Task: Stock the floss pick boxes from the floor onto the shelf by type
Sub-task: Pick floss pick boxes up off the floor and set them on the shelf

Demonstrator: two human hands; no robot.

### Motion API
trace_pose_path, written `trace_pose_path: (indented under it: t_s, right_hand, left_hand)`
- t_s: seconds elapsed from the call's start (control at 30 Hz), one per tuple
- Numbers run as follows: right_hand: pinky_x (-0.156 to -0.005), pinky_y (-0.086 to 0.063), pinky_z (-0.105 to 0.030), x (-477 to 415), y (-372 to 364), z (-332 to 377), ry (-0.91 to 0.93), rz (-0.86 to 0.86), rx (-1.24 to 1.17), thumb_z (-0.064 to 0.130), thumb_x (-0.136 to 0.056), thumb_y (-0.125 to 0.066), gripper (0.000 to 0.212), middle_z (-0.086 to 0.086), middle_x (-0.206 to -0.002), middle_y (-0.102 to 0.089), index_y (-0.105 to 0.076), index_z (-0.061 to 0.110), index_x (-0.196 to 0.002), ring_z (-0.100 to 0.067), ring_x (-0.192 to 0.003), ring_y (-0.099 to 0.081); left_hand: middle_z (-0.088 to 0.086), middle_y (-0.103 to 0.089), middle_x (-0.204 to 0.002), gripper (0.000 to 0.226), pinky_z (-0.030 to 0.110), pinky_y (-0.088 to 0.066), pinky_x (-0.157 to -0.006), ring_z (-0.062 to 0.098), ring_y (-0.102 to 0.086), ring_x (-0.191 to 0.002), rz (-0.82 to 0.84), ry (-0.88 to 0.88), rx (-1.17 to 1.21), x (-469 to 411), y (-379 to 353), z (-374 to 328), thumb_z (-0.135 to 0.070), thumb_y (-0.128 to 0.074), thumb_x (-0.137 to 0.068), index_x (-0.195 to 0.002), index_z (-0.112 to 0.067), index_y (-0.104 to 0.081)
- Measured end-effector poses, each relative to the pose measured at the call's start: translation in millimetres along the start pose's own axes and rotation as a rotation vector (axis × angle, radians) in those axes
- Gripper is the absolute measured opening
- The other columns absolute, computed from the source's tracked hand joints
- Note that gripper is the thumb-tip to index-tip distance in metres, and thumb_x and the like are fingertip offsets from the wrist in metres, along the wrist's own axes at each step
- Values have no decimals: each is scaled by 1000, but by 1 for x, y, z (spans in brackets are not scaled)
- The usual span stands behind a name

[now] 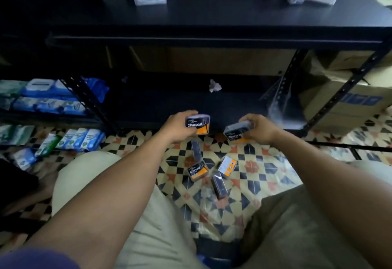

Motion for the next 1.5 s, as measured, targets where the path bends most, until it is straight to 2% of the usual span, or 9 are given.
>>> trace_pose_path:
  t_s: [0.2, 0.33, 0.5, 0.73, 0.87, 0.93, 1.2, 1.3, 1.5]
  right_hand:
    - [-60, -51, -30, -16, -44, -20, -107, 82, 49, 11, -80, -77, 28, -3, -88, -70, -63, 24, -100, -19, -75, -66]
    - [-74, -58, -39, -32, -68, -32, -143, 124, 44, 19, -82, -76, 30, -6, -92, -71, -62, 23, -108, -22, -82, -69]
    - [-70, -53, -29, -50, -94, -44, -181, 125, 12, 20, -85, -74, 35, -2, -98, -66, -56, 23, -115, -19, -86, -63]
    - [-75, -55, -37, -68, -133, -60, -225, 159, -56, 19, -83, -74, 27, -10, -98, -70, -62, 21, -107, -27, -86, -68]
    - [-61, -46, -23, -74, -140, -71, -249, 149, -52, 18, -88, -68, 45, -4, -118, -57, -56, 24, -131, -20, -79, -63]
    - [-71, -46, -24, -77, -138, -76, -250, 120, -27, 18, -88, -66, 49, -9, -131, -55, -55, 21, -136, -24, -90, -64]
    - [-82, -53, -33, -69, -125, -64, -283, 164, -120, 27, -87, -69, 36, -6, -114, -65, -61, 24, -122, -24, -94, -66]
    - [-86, -54, -36, -66, -112, -41, -218, 233, -123, 43, -79, -72, 36, -1, -102, -69, -63, 30, -111, -20, -90, -66]
    - [-84, -46, -26, -46, -40, 21, 10, 246, 42, 43, -91, -65, 39, 4, -119, -65, -60, 25, -126, -13, -103, -61]
  left_hand:
    - [3, -63, -111, 40, 36, -54, -81, 23, -63, -95, 224, 179, -144, -3, -46, 47, -22, -67, -84, -121, -23, -51]
    - [-3, -54, -116, 45, 24, -41, -57, 14, -58, -87, 389, 226, -156, -2, -69, 64, -17, -70, -86, -127, -22, -51]
    - [5, -59, -130, 50, 26, -45, -77, 21, -61, -102, 474, 327, -92, -1, -95, 89, -15, -73, -86, -132, -20, -55]
    - [7, -46, -149, 66, 31, -42, -100, 25, -51, -127, 519, 404, 10, -3, -127, 111, -16, -78, -84, -144, -22, -50]
    - [4, -48, -147, 71, 25, -42, -92, 23, -51, -128, 514, 428, 56, -2, -135, 122, -17, -74, -88, -150, -23, -40]
    - [4, -52, -142, 63, 24, -42, -88, 22, -53, -124, 472, 440, 36, -2, -134, 127, -19, -73, -88, -145, -19, -47]
    - [9, -63, -129, 36, 25, -43, -79, 19, -60, -99, 263, 402, 92, -14, -109, 101, -31, -67, -93, -126, -18, -60]
    - [9, -59, -133, 52, 26, -51, -80, 13, -63, -92, 291, 362, 128, -21, -94, 77, -33, -67, -92, -140, -20, -51]
    - [2, -58, -134, 57, 27, -46, -86, 16, -59, -108, 402, 150, -114, -28, -36, 11, -43, -65, -91, -142, -24, -49]
Point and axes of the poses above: each hand's wrist, its own x-axis away from the middle knuckle, its own y-axis out of the back of the hand, z = x × y, the point moved 5 cm from there along -x, towards the middle knuckle
